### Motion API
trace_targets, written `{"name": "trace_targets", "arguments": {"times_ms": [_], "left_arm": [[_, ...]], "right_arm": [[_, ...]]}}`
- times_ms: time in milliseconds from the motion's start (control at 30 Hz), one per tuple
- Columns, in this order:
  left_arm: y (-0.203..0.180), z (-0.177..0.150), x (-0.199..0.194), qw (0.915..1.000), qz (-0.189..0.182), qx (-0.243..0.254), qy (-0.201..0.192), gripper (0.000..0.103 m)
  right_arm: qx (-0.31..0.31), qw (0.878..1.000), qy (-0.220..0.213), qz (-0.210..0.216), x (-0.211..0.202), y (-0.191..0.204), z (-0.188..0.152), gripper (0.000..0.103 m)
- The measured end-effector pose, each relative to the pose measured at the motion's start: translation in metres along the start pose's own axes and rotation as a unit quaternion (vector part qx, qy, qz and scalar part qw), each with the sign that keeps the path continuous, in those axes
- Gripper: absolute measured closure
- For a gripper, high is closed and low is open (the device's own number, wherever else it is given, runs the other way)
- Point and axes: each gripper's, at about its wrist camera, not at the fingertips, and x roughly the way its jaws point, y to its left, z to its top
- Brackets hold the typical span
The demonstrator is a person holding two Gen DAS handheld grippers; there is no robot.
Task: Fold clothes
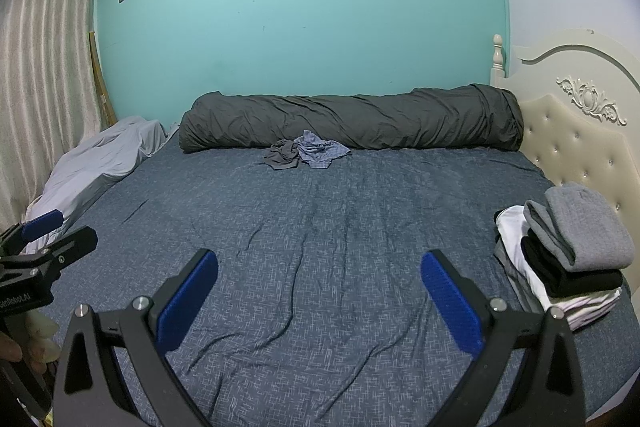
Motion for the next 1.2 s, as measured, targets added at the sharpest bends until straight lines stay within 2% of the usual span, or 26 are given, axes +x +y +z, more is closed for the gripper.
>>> {"name": "trace_targets", "arguments": {"times_ms": [933,1200], "left_arm": [[0.002,0.003,0.001,1.0000,-0.002,-0.002,-0.001,0.000],[0.006,0.000,0.025,0.9998,-0.007,-0.012,0.015,0.000]], "right_arm": [[0.000,1.000,-0.001,0.000,-0.001,-0.003,0.001,0.001],[0.005,1.000,0.017,-0.003,0.021,-0.008,-0.001,0.001]]}}
